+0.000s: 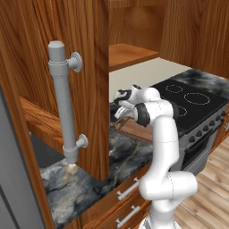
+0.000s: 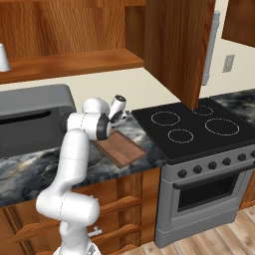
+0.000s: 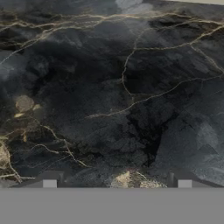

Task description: Move the cutting board and knife to the sink. Then move spray from the cabinet to the counter.

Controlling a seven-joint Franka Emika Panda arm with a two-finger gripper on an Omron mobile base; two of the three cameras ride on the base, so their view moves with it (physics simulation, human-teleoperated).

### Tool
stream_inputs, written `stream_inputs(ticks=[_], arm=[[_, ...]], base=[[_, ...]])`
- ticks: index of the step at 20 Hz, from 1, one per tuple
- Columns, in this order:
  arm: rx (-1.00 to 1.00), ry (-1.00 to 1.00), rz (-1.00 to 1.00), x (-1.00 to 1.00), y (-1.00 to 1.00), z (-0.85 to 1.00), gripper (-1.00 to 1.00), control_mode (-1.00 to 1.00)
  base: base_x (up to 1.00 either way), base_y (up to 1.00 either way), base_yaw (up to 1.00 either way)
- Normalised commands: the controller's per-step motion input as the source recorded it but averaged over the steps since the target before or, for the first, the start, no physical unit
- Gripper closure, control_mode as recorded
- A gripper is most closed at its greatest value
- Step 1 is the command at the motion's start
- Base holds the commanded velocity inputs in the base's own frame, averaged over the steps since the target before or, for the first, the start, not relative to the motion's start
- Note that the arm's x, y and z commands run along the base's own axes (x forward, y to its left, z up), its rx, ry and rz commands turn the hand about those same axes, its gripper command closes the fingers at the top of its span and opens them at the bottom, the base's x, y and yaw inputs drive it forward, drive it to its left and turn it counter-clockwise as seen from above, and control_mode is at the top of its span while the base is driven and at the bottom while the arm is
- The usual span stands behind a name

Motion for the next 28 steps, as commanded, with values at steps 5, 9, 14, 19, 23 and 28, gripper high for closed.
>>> stream_inputs(ticks=[5,9,14,19,23,28], arm=[[0.00,0.00,0.00,-0.48,0.00,-0.33,-1.00,-1.00],[0.00,-0.03,0.00,-0.47,-0.02,-0.21,-1.00,-1.00],[0.00,-0.07,0.00,-0.48,-0.10,-0.10,-1.00,-1.00],[0.00,-0.10,0.00,-0.43,-0.10,-0.02,-1.00,-1.00],[0.00,-0.08,0.00,-0.46,-0.24,-0.03,-1.00,-1.00],[0.00,-0.09,0.00,-0.35,-0.14,0.00,-1.00,-1.00]], base=[[0.00,0.00,0.00],[0.00,0.00,0.00],[0.00,0.00,0.00],[0.00,0.00,0.00],[0.00,0.00,0.00],[0.00,0.00,0.00]])
